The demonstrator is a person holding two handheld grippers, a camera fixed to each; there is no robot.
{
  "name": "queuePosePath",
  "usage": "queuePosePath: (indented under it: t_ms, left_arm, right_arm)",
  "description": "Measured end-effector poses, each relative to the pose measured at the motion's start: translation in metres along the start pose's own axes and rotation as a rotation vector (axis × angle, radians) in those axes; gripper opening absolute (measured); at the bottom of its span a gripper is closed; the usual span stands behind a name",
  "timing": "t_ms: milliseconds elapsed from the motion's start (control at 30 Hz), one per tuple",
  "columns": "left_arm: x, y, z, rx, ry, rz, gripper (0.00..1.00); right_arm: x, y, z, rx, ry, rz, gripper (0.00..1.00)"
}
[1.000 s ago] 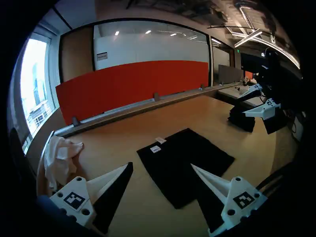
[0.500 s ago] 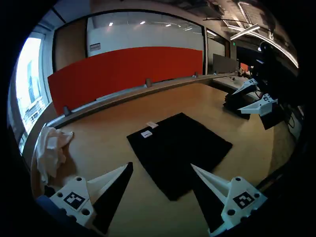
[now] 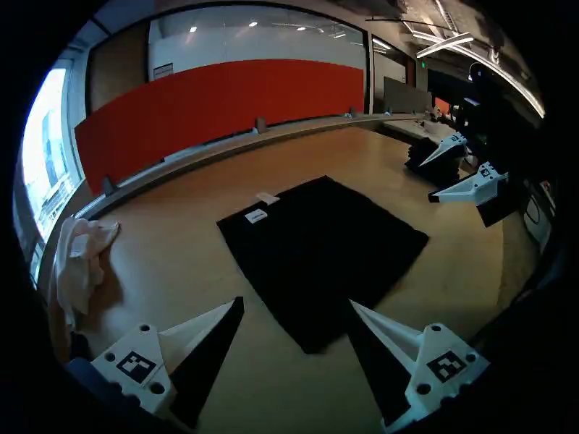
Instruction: Fold towel
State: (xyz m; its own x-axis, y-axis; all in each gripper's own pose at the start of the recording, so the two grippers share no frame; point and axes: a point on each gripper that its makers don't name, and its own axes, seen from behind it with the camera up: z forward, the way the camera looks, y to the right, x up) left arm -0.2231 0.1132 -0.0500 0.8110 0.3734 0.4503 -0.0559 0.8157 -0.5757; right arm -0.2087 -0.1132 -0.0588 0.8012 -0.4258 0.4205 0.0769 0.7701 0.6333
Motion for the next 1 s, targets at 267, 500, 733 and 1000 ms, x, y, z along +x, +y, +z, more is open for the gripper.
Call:
queuePosePath:
  t_ms: [267, 500, 733, 1000]
  left_arm:
    - [-0.021, 0.005, 0.015, -0.026, -0.052, 0.002, 0.97]
    - [-0.040, 0.011, 0.027, -0.055, -0.106, -0.002, 0.97]
    - [-0.059, 0.014, 0.035, -0.068, -0.163, 0.001, 0.97]
    - [-0.072, 0.018, 0.044, -0.081, -0.217, -0.005, 0.97]
  right_arm:
    - [-0.022, -0.011, 0.013, 0.033, -0.049, 0.003, 1.00]
    - [-0.040, -0.018, 0.021, 0.056, -0.094, -0.006, 1.00]
    - [-0.056, -0.023, 0.026, 0.080, -0.133, -0.017, 0.98]
    - [-0.075, -0.026, 0.030, 0.102, -0.188, -0.019, 0.93]
